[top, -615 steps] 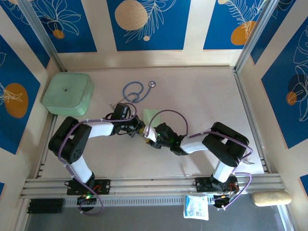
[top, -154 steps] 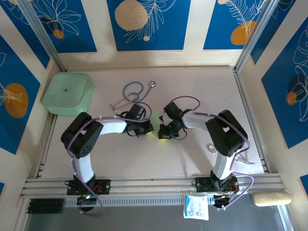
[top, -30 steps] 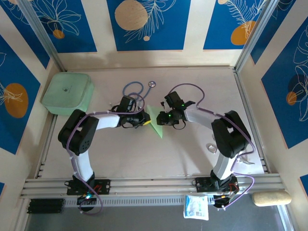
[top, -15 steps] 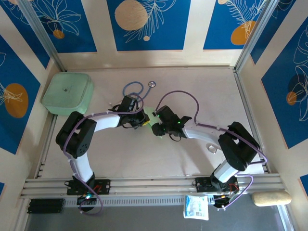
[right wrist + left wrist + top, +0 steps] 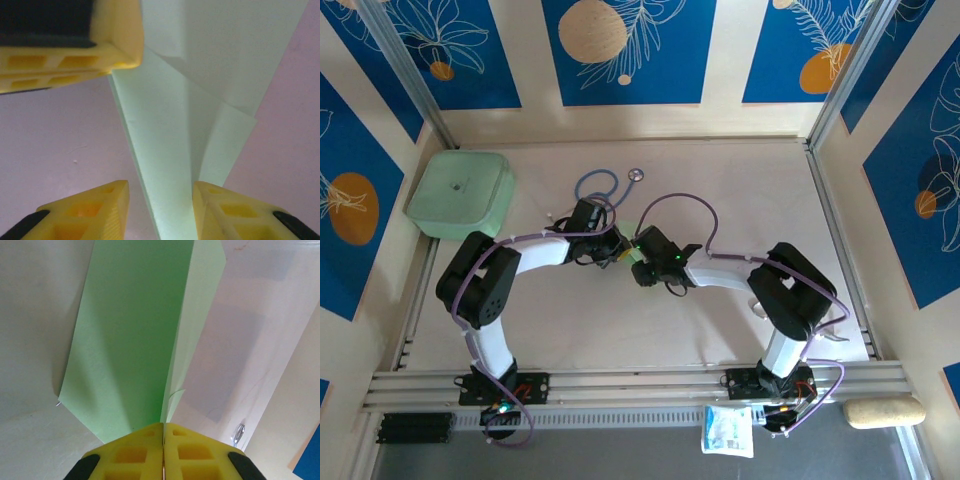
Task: Fold a paper plane with a square sheet of paper (pick it up from the middle)
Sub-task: Fourth fold the wing at the center of the table.
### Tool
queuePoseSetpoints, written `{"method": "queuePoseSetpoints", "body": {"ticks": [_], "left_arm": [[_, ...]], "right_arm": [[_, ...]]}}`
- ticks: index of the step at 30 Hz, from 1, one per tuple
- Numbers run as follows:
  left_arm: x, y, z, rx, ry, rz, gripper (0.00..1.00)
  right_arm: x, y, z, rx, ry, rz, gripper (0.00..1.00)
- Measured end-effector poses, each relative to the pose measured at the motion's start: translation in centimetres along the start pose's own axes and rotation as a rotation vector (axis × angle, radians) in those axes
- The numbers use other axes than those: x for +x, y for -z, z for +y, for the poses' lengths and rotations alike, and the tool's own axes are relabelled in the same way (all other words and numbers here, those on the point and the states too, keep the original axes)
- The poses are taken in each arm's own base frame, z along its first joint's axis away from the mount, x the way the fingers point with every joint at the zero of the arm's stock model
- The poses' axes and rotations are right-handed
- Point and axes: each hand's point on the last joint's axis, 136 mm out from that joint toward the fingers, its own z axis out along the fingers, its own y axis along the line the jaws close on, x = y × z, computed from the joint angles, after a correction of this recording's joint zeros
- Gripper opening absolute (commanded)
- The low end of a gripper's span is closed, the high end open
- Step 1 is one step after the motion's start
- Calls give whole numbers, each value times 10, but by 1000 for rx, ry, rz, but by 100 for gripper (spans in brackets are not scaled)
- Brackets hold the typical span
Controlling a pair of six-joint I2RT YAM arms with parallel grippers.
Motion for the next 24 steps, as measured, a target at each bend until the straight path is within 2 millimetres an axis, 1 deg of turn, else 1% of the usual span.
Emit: {"method": "queuePoseSetpoints", "body": {"ticks": [6,10,17,19,21,24], "left_arm": [[0,0,0,0,18,0,10],[0,0,0,0,20,0,13],[-4,2,2,2,33,-8,23],[-5,6,4,6,35,-17,26],[-8,14,6,14,38,-40,28],[-13,29,8,26,41,-85,28]], "right_arm": [[-2,-6,-4,31,0,-1,30],[-1,-7,-7,46,2,0,27],[-2,-7,-10,68,4,-7,14],[-2,-7,-11,71,5,-7,12],[-3,-7,-13,74,1,-7,10],[-3,-7,-16,77,-5,-5,9]]}}
